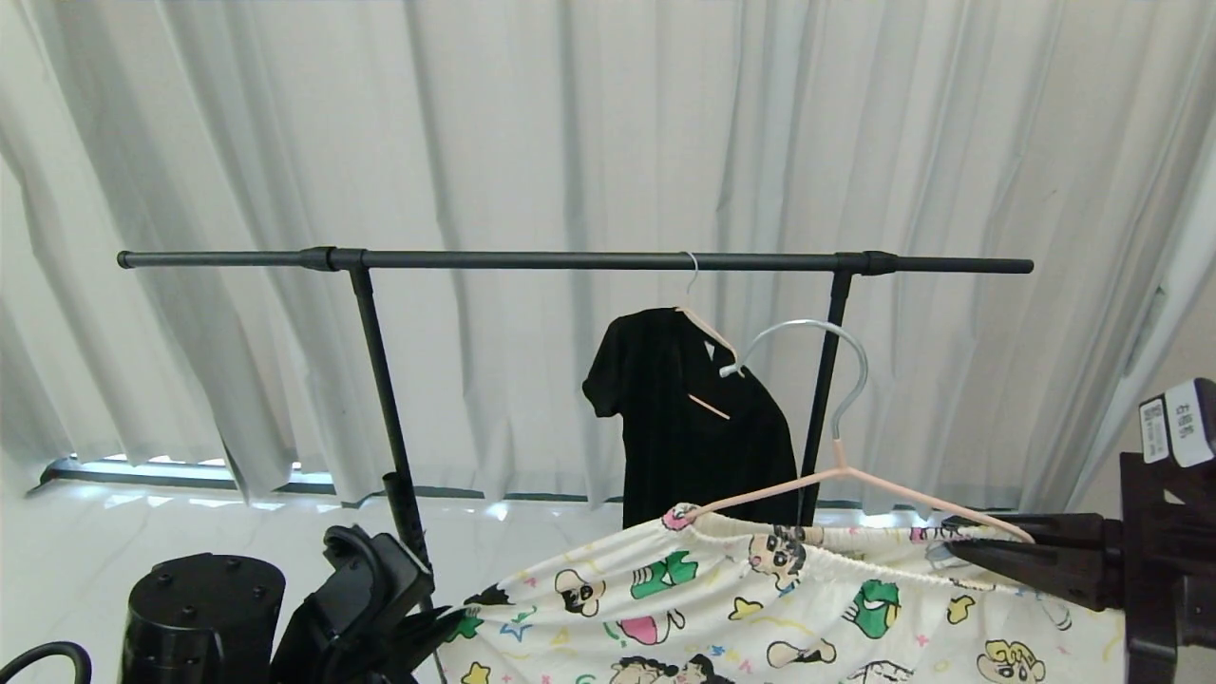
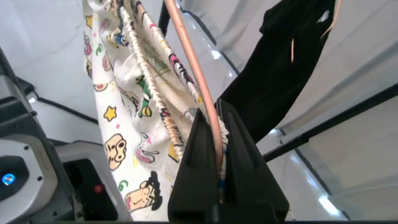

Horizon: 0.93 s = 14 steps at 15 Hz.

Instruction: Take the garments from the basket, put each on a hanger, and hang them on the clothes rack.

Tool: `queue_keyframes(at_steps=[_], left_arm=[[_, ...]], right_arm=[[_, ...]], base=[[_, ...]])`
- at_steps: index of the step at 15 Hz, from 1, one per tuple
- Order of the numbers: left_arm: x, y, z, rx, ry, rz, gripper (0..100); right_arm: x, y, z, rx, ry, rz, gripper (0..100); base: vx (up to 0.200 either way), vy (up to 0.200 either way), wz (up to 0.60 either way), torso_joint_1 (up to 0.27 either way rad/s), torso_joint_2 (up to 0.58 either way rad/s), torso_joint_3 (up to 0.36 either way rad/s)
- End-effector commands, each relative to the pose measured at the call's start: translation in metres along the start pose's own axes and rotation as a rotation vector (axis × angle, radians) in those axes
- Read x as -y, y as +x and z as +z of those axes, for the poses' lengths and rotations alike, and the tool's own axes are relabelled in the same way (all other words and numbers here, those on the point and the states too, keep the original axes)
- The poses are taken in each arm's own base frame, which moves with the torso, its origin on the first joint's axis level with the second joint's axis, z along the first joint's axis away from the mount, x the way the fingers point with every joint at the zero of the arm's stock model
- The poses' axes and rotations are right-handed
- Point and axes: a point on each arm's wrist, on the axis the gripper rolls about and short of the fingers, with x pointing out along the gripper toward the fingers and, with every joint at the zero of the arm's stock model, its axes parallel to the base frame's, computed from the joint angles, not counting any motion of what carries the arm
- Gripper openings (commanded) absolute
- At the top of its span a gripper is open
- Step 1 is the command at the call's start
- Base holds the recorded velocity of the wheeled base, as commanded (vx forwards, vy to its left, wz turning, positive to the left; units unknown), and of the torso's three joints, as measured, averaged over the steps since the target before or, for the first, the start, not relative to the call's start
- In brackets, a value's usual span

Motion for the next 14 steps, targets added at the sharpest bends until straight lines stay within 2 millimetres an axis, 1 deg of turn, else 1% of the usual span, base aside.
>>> queue_keyframes(at_steps=[1, 5, 6, 8, 10, 12, 14], left_arm=[[-0.001, 0.001, -0.005, -0.028, -0.007, 0.008, 0], [0.003, 0.000, 0.003, 0.022, 0.013, -0.005, 0], [0.005, -0.001, 0.004, 0.038, 0.019, -0.002, 100], [0.005, -0.001, 0.009, 0.072, 0.017, 0.006, 100], [0.003, -0.001, 0.014, 0.120, 0.012, 0.022, 100], [-0.001, -0.002, 0.016, 0.155, 0.005, 0.057, 100], [-0.008, 0.000, 0.016, 0.113, -0.016, 0.217, 100]], right_arm=[[0.000, -0.003, 0.001, 0.012, 0.011, -0.008, 0], [0.000, -0.005, 0.001, 0.017, 0.045, -0.013, 0], [-0.001, -0.006, 0.002, 0.021, 0.045, -0.015, 0], [0.000, -0.007, 0.001, 0.018, 0.047, -0.027, 0], [0.004, -0.009, -0.002, 0.000, 0.064, -0.086, 0], [0.014, -0.013, -0.015, -0.053, 0.111, -0.196, 0], [0.024, -0.019, -0.030, -0.126, 0.160, -0.350, 0]], base=[[0.000, 0.000, 0.00, 0.000, 0.00, 0.000], [0.000, 0.000, 0.00, 0.000, 0.00, 0.000], [0.000, 0.000, 0.00, 0.000, 0.00, 0.000], [0.000, 0.000, 0.00, 0.000, 0.00, 0.000], [0.000, 0.000, 0.00, 0.000, 0.00, 0.000], [0.000, 0.000, 0.00, 0.000, 0.00, 0.000], [0.000, 0.000, 0.00, 0.000, 0.00, 0.000]])
